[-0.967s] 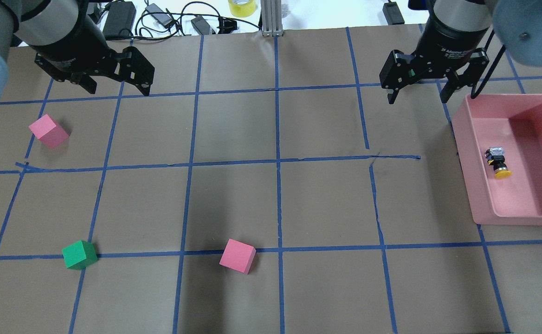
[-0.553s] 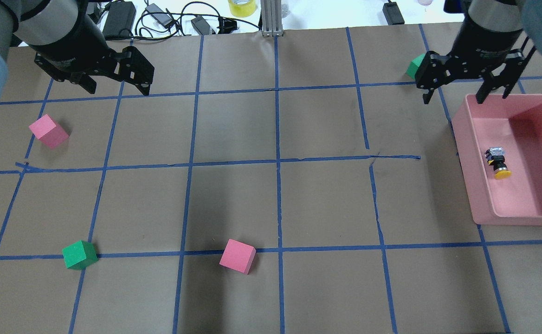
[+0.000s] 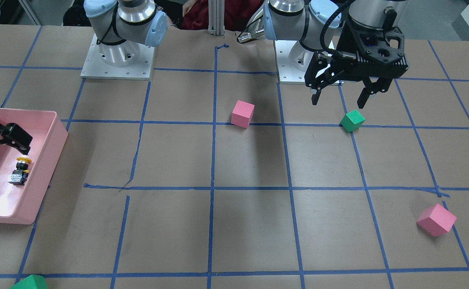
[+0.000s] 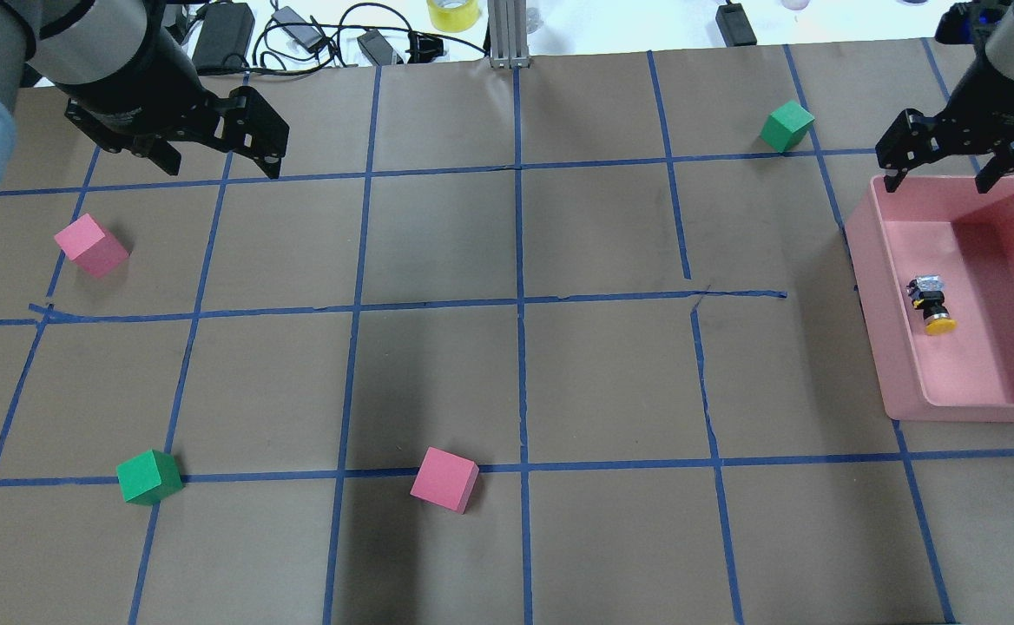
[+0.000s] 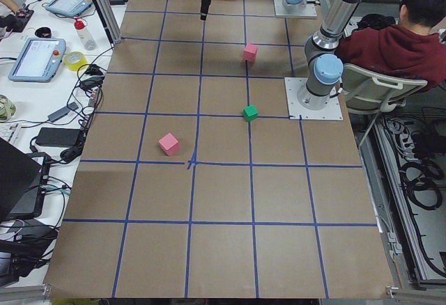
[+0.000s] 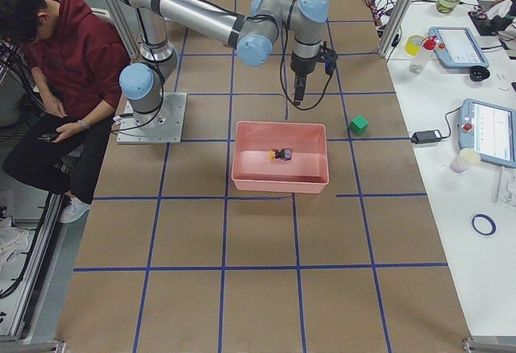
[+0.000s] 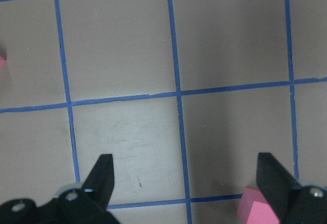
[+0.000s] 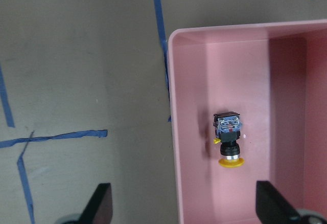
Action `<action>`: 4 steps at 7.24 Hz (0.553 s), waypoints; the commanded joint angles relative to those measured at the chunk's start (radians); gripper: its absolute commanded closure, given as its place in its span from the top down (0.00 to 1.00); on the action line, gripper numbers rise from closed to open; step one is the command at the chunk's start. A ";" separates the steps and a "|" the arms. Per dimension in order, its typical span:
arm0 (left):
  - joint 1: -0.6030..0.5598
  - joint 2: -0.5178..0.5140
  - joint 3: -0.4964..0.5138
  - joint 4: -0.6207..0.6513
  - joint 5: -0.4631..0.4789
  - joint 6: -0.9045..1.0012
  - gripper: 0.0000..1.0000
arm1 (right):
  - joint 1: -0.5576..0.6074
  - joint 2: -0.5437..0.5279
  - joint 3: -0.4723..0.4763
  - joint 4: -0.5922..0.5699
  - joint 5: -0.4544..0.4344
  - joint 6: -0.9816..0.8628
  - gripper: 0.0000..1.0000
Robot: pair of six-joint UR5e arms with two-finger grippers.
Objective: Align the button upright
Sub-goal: 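Move the right gripper over the pink bin and lower onto the button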
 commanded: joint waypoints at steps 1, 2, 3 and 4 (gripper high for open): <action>0.000 0.000 0.000 0.000 0.000 0.000 1.00 | -0.092 0.047 0.087 -0.151 0.006 -0.051 1.00; 0.000 0.001 -0.002 0.000 0.000 0.000 1.00 | -0.134 0.073 0.093 -0.164 0.012 -0.086 1.00; 0.000 0.000 0.000 0.000 0.000 0.000 1.00 | -0.154 0.090 0.095 -0.165 0.015 -0.112 1.00; 0.000 0.001 0.000 0.000 0.000 0.000 1.00 | -0.169 0.111 0.095 -0.173 0.011 -0.125 1.00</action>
